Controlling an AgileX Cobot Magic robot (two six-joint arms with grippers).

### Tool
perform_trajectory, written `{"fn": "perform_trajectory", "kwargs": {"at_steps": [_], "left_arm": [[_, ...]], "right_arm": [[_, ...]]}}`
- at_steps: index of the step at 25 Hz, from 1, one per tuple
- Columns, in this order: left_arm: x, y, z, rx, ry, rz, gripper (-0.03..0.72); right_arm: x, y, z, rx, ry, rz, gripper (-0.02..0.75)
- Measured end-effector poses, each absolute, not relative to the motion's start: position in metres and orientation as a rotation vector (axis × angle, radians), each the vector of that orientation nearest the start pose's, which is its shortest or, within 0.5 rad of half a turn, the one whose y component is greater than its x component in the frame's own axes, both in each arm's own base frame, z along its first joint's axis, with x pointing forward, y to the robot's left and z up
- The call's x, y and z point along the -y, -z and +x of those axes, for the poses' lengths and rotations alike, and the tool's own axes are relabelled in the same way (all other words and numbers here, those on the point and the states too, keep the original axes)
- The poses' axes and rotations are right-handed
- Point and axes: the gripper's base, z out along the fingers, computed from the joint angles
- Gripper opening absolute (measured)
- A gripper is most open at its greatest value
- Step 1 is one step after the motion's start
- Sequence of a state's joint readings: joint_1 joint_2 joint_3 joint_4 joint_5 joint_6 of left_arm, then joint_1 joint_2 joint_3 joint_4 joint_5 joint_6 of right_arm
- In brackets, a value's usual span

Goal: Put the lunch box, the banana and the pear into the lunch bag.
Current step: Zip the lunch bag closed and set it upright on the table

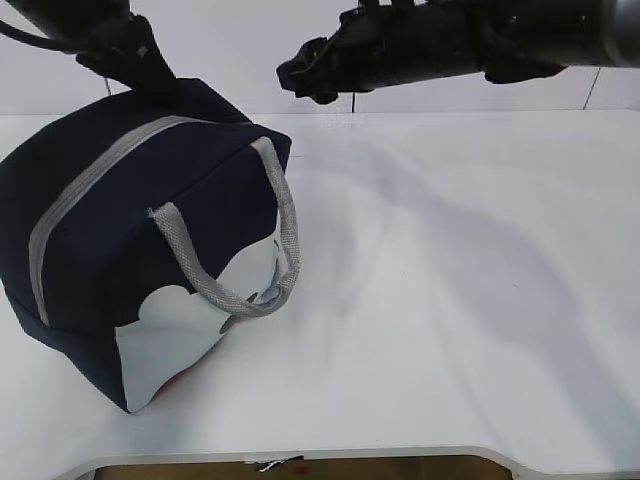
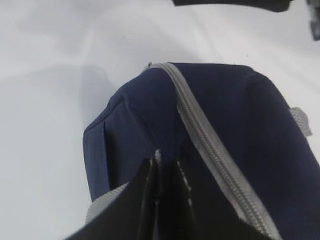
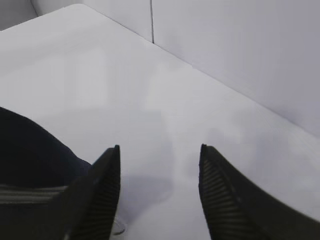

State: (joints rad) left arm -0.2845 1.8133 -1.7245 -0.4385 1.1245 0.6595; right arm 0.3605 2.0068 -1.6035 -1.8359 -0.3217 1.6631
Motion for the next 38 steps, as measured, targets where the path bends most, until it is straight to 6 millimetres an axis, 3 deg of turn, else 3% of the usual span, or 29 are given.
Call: {"fn": "perform_trajectory", "kwargs": {"at_steps": [16,24,28,33,38], "left_arm": [[0.145,-0.339,0.376,-2.306,0.431,1.008,0.503],[0.145,-0.339,0.377,-2.301,0.430,1.000,0.536],[0.145,-0.340,0.377,-2.307,0.434,0.980,0.551],[0.145,-0.340,0.378,-2.316,0.435,0.953,0.630],[0.131,-0.345,0.379,-2.328,0.380,0.917,0.629]], "right_arm": [[-0.193,-0.330,0.410,-1.612,-0.361,-0.944,0.421],[-0.189,-0.348,0.399,-1.550,-0.318,-0.972,0.421],[-0.187,-0.346,0.392,-1.564,-0.320,-0.978,0.421],[-0.182,-0.342,0.382,-1.579,-0.307,-0.986,0.421],[-0.174,-0.352,0.366,-1.548,-0.255,-1.003,0.421]]}}
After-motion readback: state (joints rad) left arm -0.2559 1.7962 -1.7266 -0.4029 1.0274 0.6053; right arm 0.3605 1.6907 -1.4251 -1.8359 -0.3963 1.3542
